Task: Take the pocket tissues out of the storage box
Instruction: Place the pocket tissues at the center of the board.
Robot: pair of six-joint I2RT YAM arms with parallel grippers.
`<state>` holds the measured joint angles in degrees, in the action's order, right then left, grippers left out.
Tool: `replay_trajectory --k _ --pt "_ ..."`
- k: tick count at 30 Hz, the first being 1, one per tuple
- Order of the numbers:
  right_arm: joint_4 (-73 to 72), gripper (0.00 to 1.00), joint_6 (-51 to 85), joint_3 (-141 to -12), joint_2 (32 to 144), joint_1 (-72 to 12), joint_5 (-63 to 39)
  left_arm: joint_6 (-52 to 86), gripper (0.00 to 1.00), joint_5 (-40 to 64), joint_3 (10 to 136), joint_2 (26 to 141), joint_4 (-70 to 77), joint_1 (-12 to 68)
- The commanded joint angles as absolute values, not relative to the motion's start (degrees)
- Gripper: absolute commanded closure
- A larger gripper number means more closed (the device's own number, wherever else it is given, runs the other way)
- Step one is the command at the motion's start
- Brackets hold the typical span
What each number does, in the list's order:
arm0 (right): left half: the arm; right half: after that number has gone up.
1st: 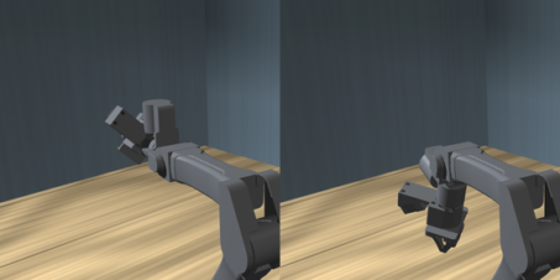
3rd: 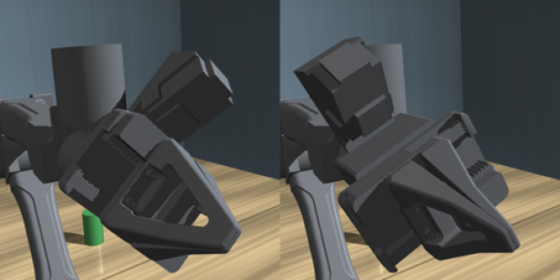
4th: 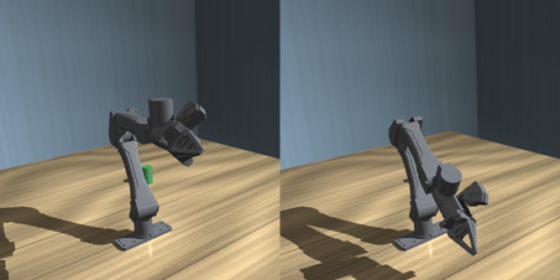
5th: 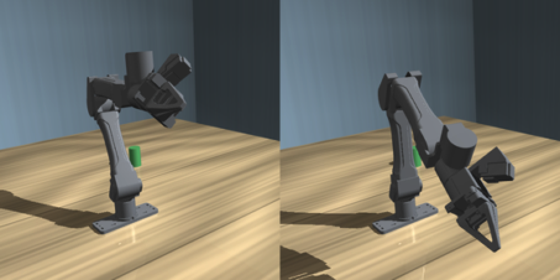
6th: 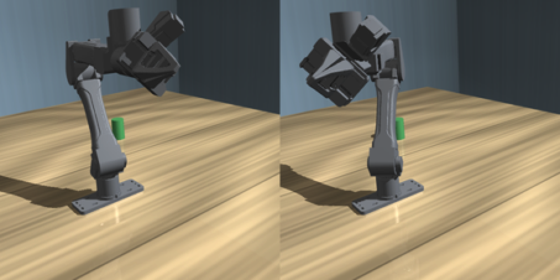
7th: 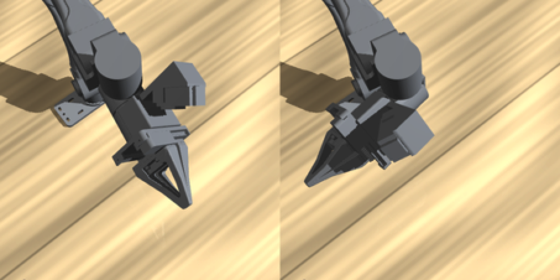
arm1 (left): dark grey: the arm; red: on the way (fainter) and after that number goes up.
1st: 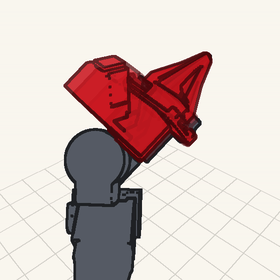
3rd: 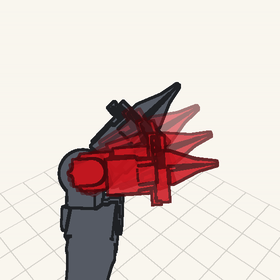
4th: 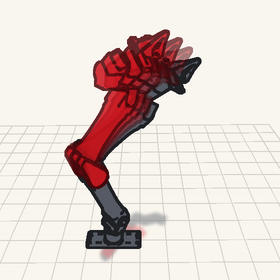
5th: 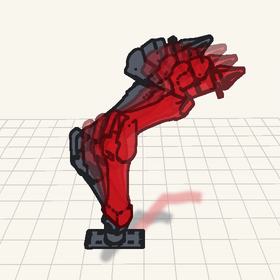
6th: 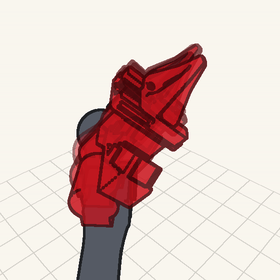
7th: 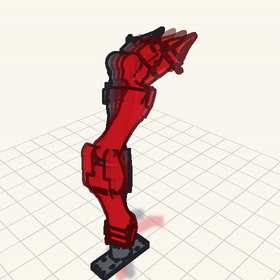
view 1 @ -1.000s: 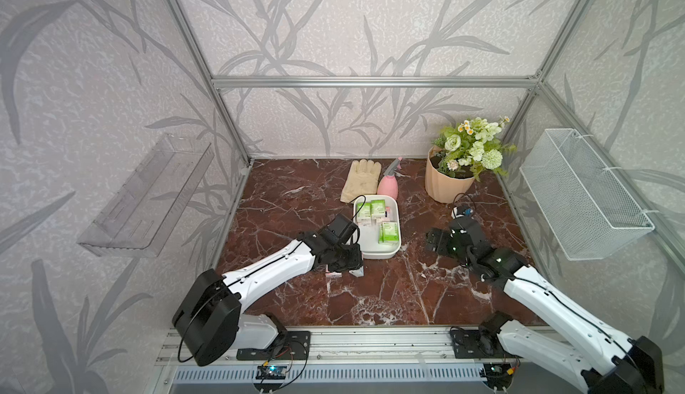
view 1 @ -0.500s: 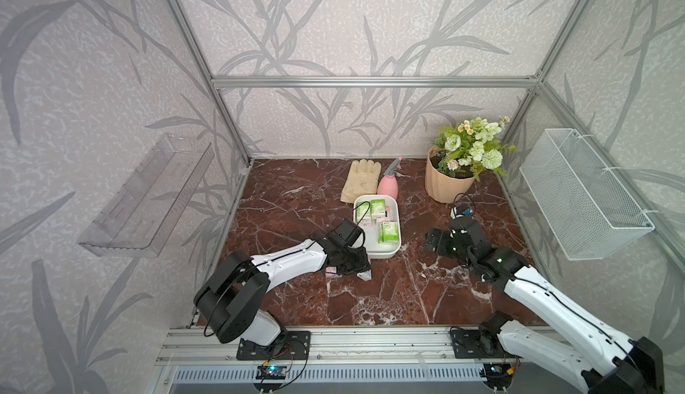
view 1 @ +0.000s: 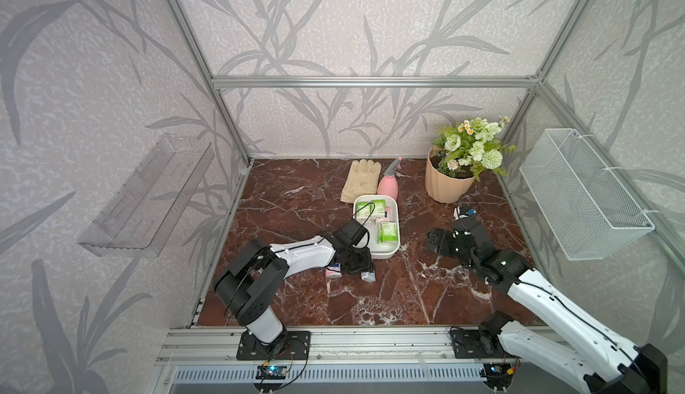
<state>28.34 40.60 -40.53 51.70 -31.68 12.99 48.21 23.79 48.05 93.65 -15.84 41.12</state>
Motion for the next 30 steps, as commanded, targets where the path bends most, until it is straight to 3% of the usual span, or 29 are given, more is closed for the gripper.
replay_trajectory --k 1,12,19,25,30 --pt "29.5 0.01 40.3 -42.5 51.2 -32.0 14.3 46.4 0.54 22.2 49.9 93.2 -19.3 40.7" --pt "33.2 0.01 39.3 -44.2 51.1 -32.0 14.5 43.4 0.32 19.4 51.2 87.8 -26.2 39.6" --pt "38.3 0.01 40.3 -48.5 53.9 -32.7 12.8 40.4 0.25 18.2 52.8 84.0 -31.8 37.4" --pt "42.4 0.0 42.7 -54.4 61.0 -36.9 14.1 37.1 0.21 15.1 53.8 78.0 -36.2 34.9" --pt "45.1 0.0 44.9 -61.6 70.5 -41.9 16.9 34.6 0.12 11.3 53.7 73.2 -37.1 32.0"
